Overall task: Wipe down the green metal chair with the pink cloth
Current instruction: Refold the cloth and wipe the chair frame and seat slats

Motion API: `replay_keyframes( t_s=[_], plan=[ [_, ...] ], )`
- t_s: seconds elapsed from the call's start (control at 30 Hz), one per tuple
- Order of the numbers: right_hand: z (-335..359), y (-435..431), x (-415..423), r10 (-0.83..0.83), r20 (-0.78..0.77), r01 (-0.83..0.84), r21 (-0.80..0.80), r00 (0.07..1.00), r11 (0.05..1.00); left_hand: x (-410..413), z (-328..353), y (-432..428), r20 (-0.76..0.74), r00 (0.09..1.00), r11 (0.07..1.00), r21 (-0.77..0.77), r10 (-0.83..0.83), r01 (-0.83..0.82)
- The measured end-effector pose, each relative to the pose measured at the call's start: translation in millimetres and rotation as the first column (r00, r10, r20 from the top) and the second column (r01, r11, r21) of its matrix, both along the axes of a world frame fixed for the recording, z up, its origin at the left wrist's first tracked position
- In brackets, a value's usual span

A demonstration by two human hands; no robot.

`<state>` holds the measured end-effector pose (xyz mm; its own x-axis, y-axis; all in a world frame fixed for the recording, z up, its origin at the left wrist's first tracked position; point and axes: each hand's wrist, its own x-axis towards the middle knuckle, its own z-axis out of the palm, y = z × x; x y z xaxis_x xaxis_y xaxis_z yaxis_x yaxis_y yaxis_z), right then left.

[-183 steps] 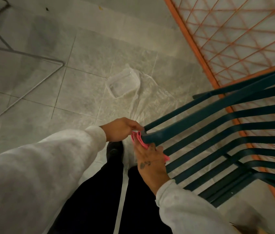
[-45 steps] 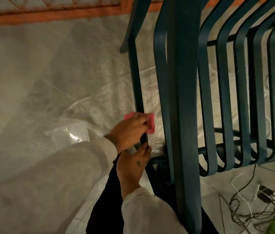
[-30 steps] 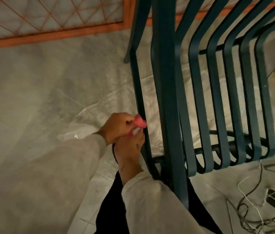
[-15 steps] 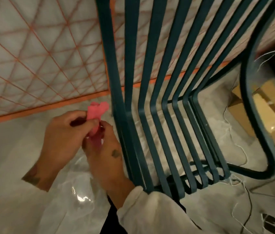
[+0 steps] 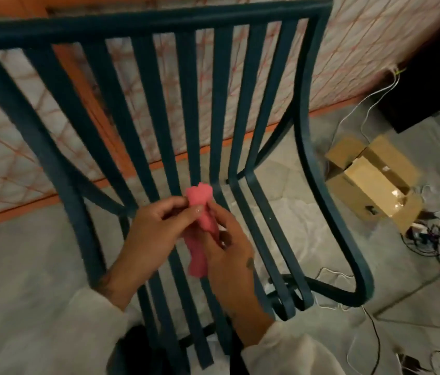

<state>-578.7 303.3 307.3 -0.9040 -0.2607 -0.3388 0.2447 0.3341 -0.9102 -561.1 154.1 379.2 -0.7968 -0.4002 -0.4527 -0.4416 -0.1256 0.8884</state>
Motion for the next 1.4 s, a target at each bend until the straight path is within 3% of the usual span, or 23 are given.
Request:
replay_keyframes(
  t_s=[0.07,0.23,0.33,0.4,0.53,0.67,0.8,0.9,1.0,1.13,1.23,1.33,1.4],
  plan=[
    [5,32,-23,-0.077,0.027,0.077,-0.003,0.997,0.997,-23,-30,33,0.056,0.996,0.997,0.026,-0.071,0.069],
    [-41,112,-92,-0.322,0.093,0.302,0.179,0.942,0.936,-75,-96,101,0.207,0.924,0.925,-0.140,-0.322,0.354],
    [-71,129,-127,-0.329,0.025,0.308,0.292,0.944,0.905,-97,-129,124,0.269,0.873,0.850,-0.237,-0.407,0.470],
    [-91,127,-148,-0.340,0.047,0.322,0.225,0.939,0.920,-109,-148,133,0.306,0.845,0.804,-0.287,-0.438,0.520],
    [-143,115,-173,-0.171,0.135,0.128,0.280,0.976,0.951,-123,-179,140,0.432,0.718,0.632,-0.350,-0.546,0.692],
    [-176,143,-155,0.083,0.090,-0.115,0.458,0.993,0.881,-123,-197,141,0.563,0.594,0.475,-0.362,-0.574,0.802],
    [-139,199,-93,0.214,0.033,-0.201,0.505,0.976,0.839,-115,-204,141,0.601,0.538,0.381,-0.380,-0.591,0.843],
    [-145,219,-69,0.183,0.007,-0.157,0.548,0.983,0.822,-114,-204,140,0.614,0.521,0.330,-0.406,-0.592,0.852],
    [-161,199,-94,0.112,0.053,-0.123,0.555,0.992,0.823,-115,-203,140,0.615,0.514,0.316,-0.408,-0.598,0.856],
    [-167,143,-154,0.232,-0.008,-0.198,0.499,0.973,0.844,-112,-206,141,0.596,0.525,0.351,-0.392,-0.608,0.851],
    [-173,111,-192,0.232,0.047,-0.227,0.463,0.972,0.857,-109,-210,144,0.592,0.533,0.356,-0.398,-0.604,0.846],
    [-171,109,-195,0.256,0.066,-0.258,0.453,0.964,0.854,-105,-212,144,0.594,0.541,0.364,-0.401,-0.596,0.841],
    [-164,127,-168,0.336,0.024,-0.298,0.527,0.942,0.796,-102,-213,143,0.591,0.524,0.332,-0.409,-0.614,0.850]
  ],
)
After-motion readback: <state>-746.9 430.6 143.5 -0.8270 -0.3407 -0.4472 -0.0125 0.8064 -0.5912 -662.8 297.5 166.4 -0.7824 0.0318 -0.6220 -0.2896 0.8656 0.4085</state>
